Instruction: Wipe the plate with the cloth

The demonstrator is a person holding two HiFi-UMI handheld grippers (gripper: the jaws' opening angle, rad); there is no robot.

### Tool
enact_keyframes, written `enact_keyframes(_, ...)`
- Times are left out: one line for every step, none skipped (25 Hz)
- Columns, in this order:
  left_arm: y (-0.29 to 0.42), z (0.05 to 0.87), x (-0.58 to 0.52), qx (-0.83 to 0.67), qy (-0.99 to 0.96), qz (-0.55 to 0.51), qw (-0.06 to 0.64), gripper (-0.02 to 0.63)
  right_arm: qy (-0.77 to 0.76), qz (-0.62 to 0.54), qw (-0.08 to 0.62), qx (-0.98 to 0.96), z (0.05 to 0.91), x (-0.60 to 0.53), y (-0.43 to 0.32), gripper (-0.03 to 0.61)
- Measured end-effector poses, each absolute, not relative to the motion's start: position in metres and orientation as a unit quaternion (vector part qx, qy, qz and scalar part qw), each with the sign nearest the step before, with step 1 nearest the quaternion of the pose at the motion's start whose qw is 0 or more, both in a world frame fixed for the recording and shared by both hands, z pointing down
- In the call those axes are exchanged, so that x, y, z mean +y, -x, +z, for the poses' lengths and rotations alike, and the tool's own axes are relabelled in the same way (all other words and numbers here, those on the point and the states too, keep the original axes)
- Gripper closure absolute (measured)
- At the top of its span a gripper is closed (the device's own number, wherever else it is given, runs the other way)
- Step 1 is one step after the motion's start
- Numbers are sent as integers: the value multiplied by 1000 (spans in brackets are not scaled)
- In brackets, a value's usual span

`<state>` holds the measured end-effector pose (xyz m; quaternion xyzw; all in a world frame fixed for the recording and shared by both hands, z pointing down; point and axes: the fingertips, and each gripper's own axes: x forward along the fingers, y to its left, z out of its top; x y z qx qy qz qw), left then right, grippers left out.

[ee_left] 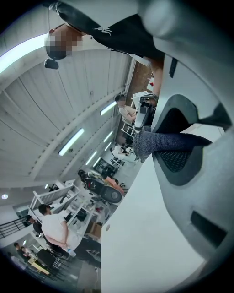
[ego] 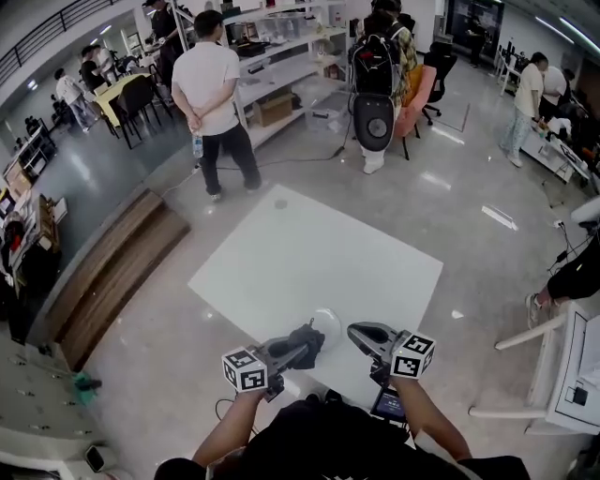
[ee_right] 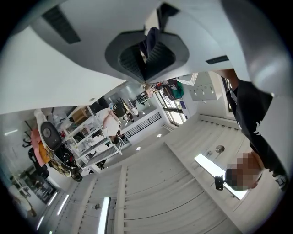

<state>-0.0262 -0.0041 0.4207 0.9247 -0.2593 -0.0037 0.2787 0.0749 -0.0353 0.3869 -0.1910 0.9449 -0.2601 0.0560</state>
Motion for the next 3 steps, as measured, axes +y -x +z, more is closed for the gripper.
enact_keyframes(30,420,-5,-257,-926,-1,276,563,194,-257,54,945,386,-36,-71,574)
enact_keyframes(33,419,-6,-254,-928,2,273,563,197,-254,51,945,385,-35,-67,574)
enact_keyframes(37,417,-6,-252,-929,5,270,563,200,-252,48,946,385,-34,-64,574)
